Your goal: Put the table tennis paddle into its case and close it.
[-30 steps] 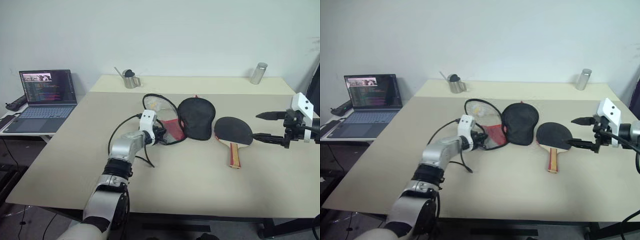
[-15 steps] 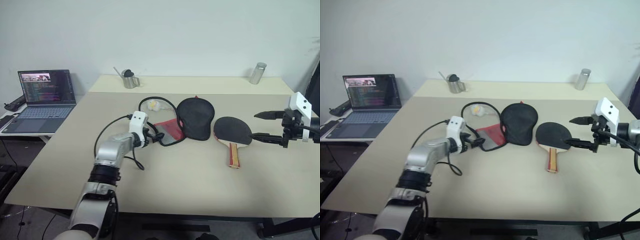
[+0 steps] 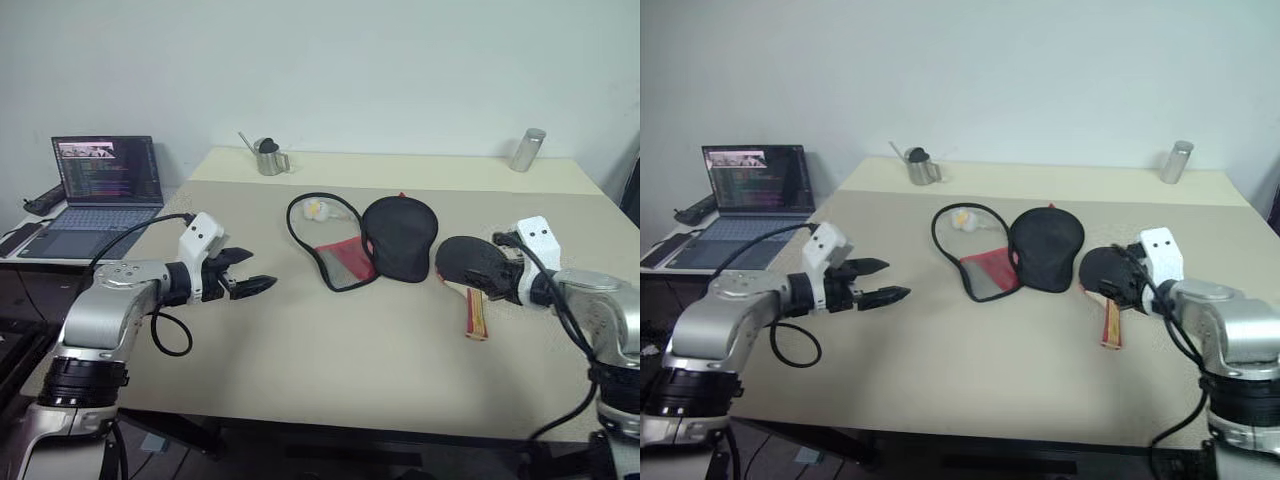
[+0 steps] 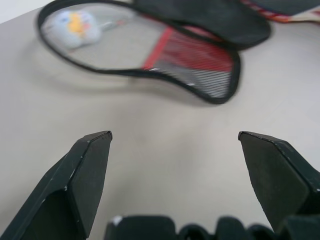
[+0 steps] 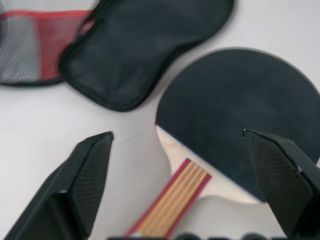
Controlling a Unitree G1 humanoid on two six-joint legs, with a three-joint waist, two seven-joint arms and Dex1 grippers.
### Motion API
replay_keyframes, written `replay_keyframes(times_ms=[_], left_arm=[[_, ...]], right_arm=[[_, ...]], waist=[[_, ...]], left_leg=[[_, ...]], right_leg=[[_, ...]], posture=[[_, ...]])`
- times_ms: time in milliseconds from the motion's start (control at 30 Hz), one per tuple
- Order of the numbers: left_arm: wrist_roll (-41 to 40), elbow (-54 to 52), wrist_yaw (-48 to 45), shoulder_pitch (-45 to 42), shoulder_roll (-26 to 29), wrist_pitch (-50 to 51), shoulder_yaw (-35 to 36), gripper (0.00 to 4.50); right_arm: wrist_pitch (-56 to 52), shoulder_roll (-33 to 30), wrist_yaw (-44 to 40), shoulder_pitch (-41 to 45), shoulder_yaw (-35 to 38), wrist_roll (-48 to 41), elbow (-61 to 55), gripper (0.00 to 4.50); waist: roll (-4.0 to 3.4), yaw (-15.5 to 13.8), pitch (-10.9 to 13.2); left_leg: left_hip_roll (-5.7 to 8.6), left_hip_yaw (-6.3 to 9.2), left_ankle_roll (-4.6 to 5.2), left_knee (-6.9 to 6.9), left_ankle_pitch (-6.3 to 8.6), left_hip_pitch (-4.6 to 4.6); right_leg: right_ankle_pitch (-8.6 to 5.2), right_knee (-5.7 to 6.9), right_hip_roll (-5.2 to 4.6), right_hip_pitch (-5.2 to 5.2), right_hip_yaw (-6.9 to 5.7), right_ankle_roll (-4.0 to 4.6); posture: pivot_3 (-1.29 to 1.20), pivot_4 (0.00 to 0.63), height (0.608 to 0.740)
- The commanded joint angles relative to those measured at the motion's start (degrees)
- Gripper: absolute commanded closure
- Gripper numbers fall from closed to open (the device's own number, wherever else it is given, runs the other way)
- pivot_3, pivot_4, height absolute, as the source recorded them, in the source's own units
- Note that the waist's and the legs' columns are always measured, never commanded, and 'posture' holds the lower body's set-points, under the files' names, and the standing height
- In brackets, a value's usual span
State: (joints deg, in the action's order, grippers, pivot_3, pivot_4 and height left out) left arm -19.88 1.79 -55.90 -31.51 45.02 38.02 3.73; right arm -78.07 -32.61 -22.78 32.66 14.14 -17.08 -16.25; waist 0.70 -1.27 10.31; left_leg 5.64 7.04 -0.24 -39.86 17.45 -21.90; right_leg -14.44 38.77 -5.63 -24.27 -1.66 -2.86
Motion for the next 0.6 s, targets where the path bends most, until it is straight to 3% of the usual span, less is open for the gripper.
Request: replay_keyframes(times_ms=[33, 167, 300, 600], left_arm=[[-0.1, -1.4, -0.2, -1.7, -0.8, -1.3, -1.3, 0.08], [0.0, -1.3, 0.3, -2.0, -2.1, -1.4, -2.5, 0.08], [0.2, -1.1, 0.8, -2.4, -2.4, -1.5, -2.8, 0.08], [-0.4, -2.4, 2.5, -2.4, -3.4, -0.6, -2.5, 0.08]], right_arm=[[-7.2, 4.2, 7.6, 1.7, 3.0, 2.9, -6.0, 0.00], [-12.9, 11.3, 13.7, 1.7, 2.2, 6.1, -9.6, 0.00], [-13.8, 14.1, 17.1, 1.6, 1.9, 8.5, -6.7, 0.00], [-4.8, 21.3, 21.9, 5.6, 5.1, 11.2, 8.8, 0.00]], waist=[[0.00, 0.1, 0.0], [0.00, 0.7, 0.0], [-0.01, 1.4, 0.0], [0.02, 2.2, 0.0]], left_leg=[[0.00, 0.00, 0.00, 0.00, 0.00, 0.00], [-0.03, -0.08, 0.01, 0.06, 0.00, -0.01], [-0.04, -0.17, 0.01, 0.07, 0.01, 0.03], [-0.19, -0.65, 0.03, 0.22, 0.02, 0.31]], right_leg=[[0.00, 0.00, 0.01, -0.01, 0.01, 0.00], [0.00, 0.02, 0.10, -0.10, 0.17, 0.00], [0.00, 0.09, 0.14, -0.14, 0.28, 0.00], [0.03, 0.19, 0.36, -0.19, 0.73, 0.02]], posture=[[0.00, 0.150, 0.740], [0.00, 0.150, 0.740], [0.00, 0.150, 0.740], [0.00, 0.150, 0.740]])
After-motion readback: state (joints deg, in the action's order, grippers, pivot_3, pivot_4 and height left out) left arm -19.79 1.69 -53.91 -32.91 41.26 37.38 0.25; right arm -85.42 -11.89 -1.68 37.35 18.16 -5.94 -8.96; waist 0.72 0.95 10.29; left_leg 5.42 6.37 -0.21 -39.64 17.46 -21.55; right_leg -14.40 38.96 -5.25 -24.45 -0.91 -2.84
